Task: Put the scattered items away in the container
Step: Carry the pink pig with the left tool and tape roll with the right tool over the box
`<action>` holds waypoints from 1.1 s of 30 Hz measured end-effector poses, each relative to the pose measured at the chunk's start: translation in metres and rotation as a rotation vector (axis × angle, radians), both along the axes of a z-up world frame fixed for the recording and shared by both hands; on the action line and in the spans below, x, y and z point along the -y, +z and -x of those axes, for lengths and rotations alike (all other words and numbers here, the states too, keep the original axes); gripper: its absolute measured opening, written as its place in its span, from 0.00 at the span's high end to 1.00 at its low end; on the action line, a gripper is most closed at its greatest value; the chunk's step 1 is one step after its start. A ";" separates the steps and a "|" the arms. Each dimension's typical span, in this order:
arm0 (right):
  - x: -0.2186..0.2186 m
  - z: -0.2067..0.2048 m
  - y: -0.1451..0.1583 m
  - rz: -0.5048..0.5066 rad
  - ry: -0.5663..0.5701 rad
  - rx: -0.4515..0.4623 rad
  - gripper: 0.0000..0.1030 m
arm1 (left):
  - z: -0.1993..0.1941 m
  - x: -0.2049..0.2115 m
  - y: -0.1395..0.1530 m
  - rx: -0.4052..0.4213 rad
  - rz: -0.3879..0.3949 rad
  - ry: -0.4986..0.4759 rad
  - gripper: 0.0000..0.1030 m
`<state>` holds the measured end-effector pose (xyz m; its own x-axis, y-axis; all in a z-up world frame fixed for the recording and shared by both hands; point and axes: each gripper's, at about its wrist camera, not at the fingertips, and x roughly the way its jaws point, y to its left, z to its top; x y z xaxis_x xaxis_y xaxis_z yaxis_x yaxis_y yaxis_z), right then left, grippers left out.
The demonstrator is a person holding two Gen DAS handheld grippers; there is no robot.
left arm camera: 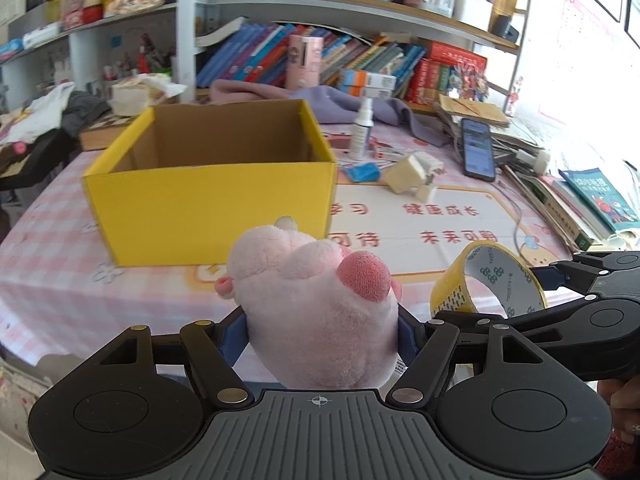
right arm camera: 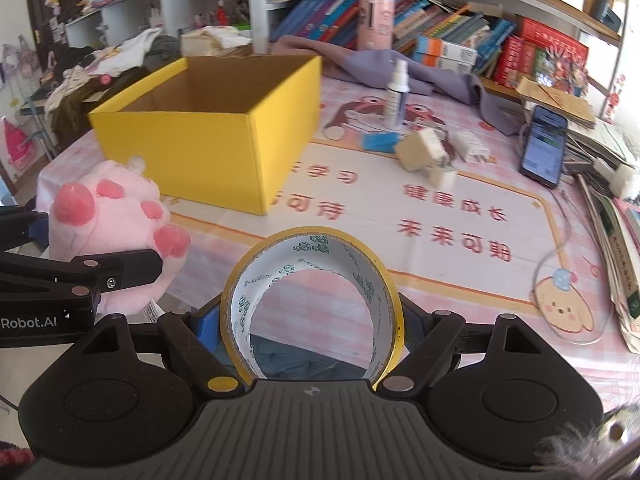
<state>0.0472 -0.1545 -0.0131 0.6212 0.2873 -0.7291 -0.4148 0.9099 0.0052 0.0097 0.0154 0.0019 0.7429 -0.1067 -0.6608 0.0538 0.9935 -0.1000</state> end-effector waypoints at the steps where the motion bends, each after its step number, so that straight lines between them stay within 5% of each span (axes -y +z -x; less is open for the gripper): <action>1: -0.004 0.002 0.000 0.001 0.007 0.002 0.21 | 0.002 -0.004 0.001 0.002 0.001 0.009 0.30; 33: -0.077 0.014 0.011 0.021 0.159 0.054 0.21 | 0.029 -0.075 0.004 0.028 -0.006 0.168 0.30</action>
<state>0.0333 -0.0774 -0.0020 0.6080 0.3696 -0.7026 -0.5523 0.8327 -0.0399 -0.0193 0.0906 0.0064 0.7684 0.0242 -0.6395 -0.1103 0.9894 -0.0950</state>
